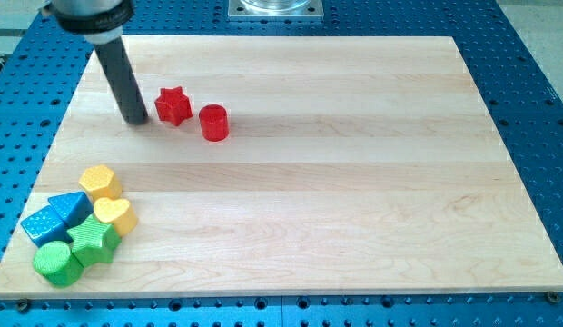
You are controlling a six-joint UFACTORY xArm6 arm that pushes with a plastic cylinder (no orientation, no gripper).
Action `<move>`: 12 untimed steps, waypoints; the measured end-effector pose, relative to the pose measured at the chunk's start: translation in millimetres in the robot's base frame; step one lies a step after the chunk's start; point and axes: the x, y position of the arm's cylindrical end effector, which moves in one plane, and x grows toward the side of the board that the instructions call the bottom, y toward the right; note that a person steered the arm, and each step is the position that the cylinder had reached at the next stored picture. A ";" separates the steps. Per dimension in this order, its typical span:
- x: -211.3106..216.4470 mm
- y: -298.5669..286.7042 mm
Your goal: Move the red blocks towards the center of the board
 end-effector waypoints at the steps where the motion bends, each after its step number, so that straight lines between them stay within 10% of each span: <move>1: -12.2 0.6; 4: -49.0 11.2; 9: 30.9 7.1; 12: 26.1 130.8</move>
